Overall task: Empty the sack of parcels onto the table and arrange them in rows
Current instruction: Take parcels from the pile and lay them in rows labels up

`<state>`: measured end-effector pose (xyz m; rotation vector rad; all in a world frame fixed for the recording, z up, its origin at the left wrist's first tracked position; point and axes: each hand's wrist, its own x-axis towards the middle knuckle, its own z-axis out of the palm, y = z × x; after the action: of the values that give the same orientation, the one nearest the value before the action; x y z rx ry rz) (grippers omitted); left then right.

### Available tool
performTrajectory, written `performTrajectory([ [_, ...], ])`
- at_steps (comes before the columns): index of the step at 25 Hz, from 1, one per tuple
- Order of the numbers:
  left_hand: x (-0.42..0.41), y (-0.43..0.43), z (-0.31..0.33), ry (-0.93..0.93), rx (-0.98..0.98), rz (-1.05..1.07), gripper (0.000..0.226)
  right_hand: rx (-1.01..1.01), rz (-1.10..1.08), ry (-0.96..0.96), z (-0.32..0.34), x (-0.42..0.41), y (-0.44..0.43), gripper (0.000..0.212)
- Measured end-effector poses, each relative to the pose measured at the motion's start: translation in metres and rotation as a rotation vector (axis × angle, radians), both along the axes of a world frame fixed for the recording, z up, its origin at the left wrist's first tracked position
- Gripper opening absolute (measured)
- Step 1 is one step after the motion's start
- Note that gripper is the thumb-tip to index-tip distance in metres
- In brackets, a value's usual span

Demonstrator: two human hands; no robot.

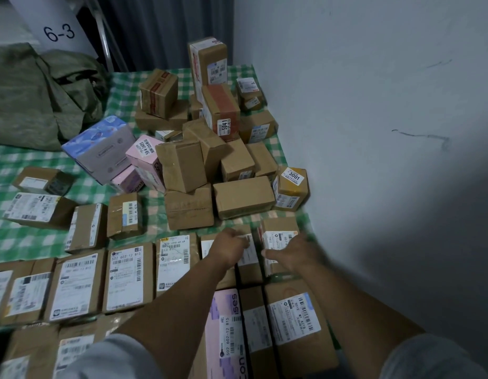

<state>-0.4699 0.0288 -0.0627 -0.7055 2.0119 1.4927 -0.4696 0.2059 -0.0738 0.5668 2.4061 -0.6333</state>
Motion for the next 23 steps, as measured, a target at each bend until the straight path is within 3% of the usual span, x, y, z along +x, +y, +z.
performTrajectory([
  [6,-0.003,-0.004,-0.017,0.018,-0.040,0.000,0.035,-0.034,-0.006,-0.014,-0.029,0.008,-0.014,0.120],
  [9,-0.004,-0.004,-0.019,0.019,-0.047,0.018,0.032,-0.072,-0.024,-0.039,-0.023,0.007,-0.013,0.109],
  [15,-0.010,-0.003,-0.011,0.025,-0.006,0.057,0.008,0.046,0.044,-0.031,-0.006,-0.009,-0.006,0.069],
  [17,-0.016,-0.004,-0.007,0.031,0.030,0.077,0.013,0.073,0.034,0.026,0.005,-0.021,-0.002,0.058],
  [20,-0.029,-0.006,0.000,0.051,0.082,0.106,0.025,0.107,-0.085,0.195,0.016,-0.047,0.001,0.061],
  [23,-0.039,-0.007,0.002,0.104,0.088,0.139,0.019,0.141,-0.174,0.329,0.016,-0.082,0.001,0.076],
])
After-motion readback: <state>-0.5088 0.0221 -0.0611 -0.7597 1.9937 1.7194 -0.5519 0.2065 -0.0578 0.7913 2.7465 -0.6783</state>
